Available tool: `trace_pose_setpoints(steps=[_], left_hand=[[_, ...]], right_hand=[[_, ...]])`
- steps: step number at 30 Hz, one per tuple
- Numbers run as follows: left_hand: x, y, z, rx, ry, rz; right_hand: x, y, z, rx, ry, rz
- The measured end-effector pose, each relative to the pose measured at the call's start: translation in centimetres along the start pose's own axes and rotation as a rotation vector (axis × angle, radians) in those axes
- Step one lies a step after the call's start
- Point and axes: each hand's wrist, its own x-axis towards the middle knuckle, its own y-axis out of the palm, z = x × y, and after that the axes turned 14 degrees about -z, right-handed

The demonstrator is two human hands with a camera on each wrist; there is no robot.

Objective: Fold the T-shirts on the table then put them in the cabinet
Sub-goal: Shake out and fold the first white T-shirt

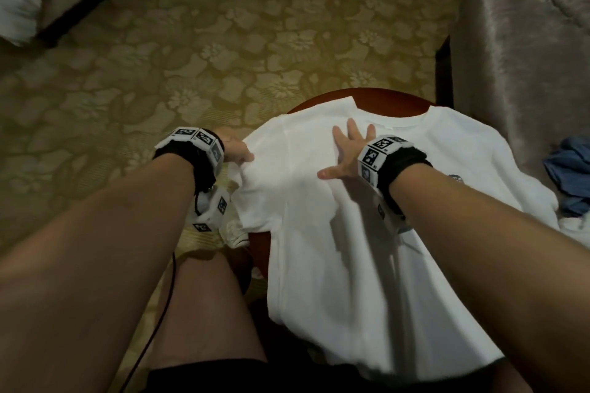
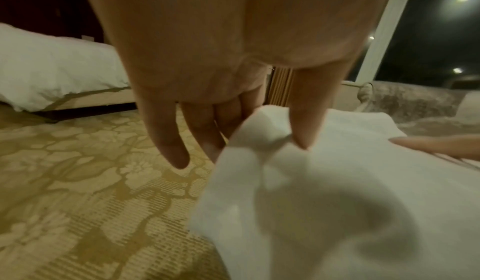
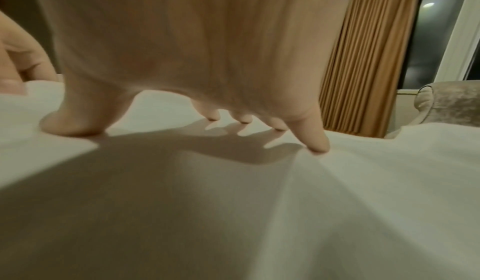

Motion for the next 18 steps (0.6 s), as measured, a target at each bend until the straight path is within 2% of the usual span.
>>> trace_pose_setpoints(steps=[5,7,11,14,18], left_hand=[[1.2,-0.2,0.4,-0.191,-0.024,-0.203],[1.2,-0.4,0.7,-0.162,-0.009,-0.166],[0.6,-1.2,1.4,0.1,-0.04,0.029],[0.2,-2.0,1.7,0.084,-0.05,-0.038],[-0.6,-3.4,1.1,-0.158,-0.048,-0.173]], right_hand=[[1.4,-0.1,-0.2,0.012,0.019,0.014],[1.8,-0.2,-0.3,0.018,0.026,0.017],[2.0,-0.4,-0.3,0.018,0.034,0.019],[2.0,-0.4,-0.2,0.019,0.033,0.013],[1.8,-0.5,-0.2,0.022,0.037,0.015]])
